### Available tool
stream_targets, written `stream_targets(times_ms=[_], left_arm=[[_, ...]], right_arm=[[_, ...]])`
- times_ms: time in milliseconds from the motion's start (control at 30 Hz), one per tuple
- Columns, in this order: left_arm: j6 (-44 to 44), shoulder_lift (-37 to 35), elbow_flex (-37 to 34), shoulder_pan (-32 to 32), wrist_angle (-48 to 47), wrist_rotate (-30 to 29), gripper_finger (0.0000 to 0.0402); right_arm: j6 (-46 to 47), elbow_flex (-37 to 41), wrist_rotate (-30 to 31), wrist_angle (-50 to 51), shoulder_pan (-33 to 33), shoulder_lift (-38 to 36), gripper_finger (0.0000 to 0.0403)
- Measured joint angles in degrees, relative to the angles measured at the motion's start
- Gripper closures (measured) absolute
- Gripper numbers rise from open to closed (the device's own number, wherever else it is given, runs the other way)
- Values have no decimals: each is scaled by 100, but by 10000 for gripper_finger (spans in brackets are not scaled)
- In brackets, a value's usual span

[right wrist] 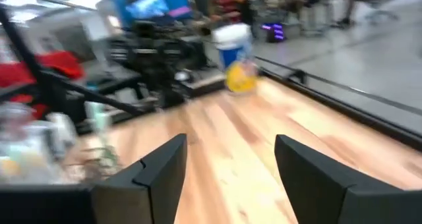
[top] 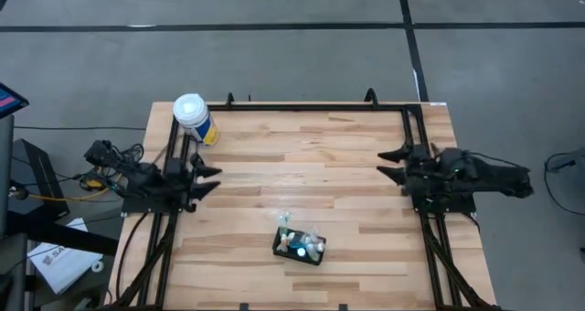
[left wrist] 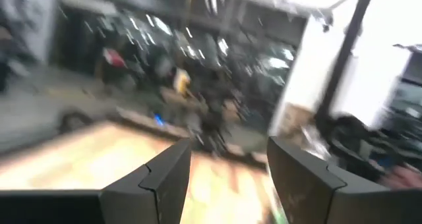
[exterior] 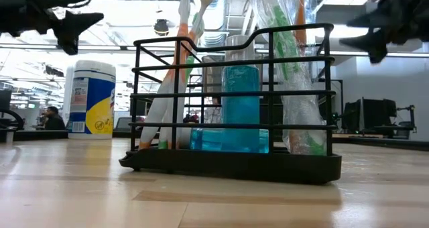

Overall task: Pick & Place toothbrushing station
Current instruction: Return to Home Position

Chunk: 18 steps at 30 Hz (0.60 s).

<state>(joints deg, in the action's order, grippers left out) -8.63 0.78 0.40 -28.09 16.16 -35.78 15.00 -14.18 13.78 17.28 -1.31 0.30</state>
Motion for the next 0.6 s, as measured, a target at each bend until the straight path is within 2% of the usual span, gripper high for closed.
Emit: stream_targets(times_ms=[67,167,267,600], left_arm=[[-505,8,0,1,-442,367,206],[-1152,81,0,-1,-1008,939,206],[-1151,150,0,-1,-1004,985,206],[-953,368,1,3,-1174,973,206]], right_arm=[[7,215,263,-10,4,0,177],[9,605,323,1,4,-4,169],[60,832,314,-42,1,-4,164],[157,826,203,49,-60,42,163]])
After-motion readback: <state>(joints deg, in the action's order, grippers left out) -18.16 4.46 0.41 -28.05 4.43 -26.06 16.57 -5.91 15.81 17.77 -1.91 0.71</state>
